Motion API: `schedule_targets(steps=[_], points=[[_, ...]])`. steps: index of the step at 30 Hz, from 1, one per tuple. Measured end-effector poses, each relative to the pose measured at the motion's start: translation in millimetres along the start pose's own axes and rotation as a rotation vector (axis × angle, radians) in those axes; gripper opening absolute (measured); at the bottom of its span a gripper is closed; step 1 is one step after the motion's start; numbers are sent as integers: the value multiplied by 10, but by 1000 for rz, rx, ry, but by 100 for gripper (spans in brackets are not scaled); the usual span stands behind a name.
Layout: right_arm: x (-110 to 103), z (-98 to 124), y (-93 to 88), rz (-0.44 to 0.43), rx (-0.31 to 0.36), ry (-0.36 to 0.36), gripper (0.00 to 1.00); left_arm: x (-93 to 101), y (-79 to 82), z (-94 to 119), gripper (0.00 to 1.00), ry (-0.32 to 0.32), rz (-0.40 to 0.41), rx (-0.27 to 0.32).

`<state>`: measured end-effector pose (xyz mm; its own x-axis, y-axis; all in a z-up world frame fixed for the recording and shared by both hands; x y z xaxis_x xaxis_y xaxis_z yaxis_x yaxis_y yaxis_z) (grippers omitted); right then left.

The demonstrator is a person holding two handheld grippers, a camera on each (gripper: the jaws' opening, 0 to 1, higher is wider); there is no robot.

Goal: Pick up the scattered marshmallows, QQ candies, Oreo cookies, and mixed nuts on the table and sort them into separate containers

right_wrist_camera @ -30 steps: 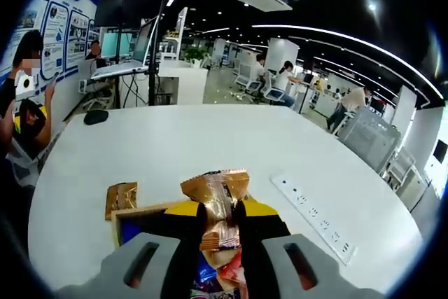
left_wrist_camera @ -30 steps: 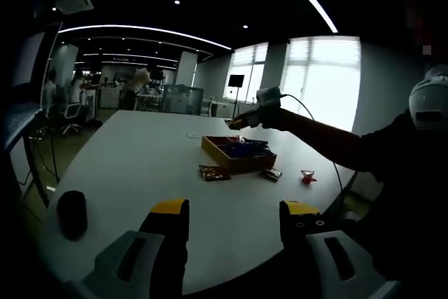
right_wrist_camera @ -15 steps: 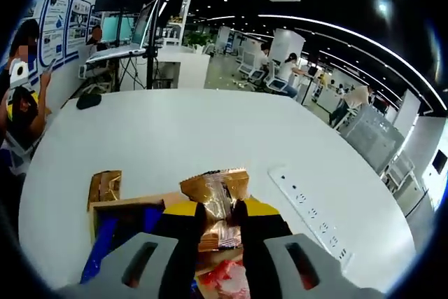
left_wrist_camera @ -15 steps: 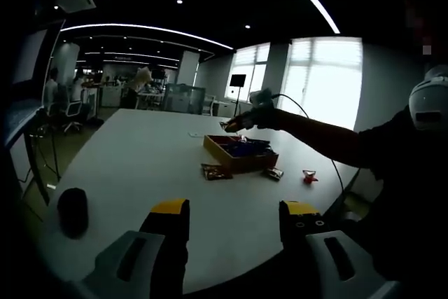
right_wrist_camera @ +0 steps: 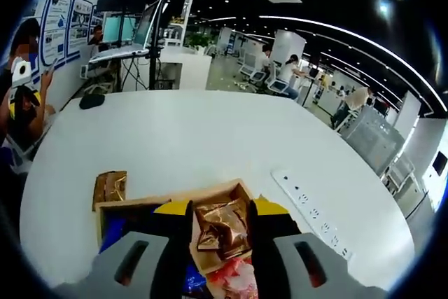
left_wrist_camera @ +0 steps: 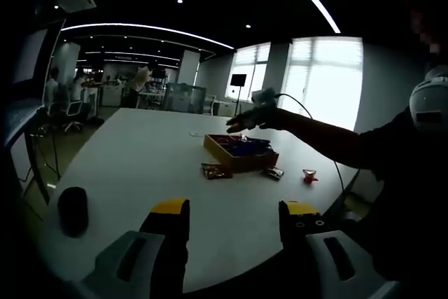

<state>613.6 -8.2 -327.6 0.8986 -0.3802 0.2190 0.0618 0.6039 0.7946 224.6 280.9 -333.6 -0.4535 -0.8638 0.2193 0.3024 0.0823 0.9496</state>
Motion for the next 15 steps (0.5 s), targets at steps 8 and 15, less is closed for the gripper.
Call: schedule_targets(steps=[8,15], points=[[-165,221,98,20,56,5,29,41,15,-19,56,-9,-4,5],[-312,410,106,41,78,3,28,48,19,17,56,-4,-8,9]])
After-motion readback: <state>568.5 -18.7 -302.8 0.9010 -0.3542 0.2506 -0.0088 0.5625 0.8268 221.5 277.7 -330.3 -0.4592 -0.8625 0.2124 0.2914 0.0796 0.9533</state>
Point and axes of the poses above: the point that each gripper's makers call its tool centre point, and the gripper's own axes: z roughly backward along the fingers, x roughly to its right, y roughly out of its top, the point moved 8 cm from there along z, roughly backward along the fingers
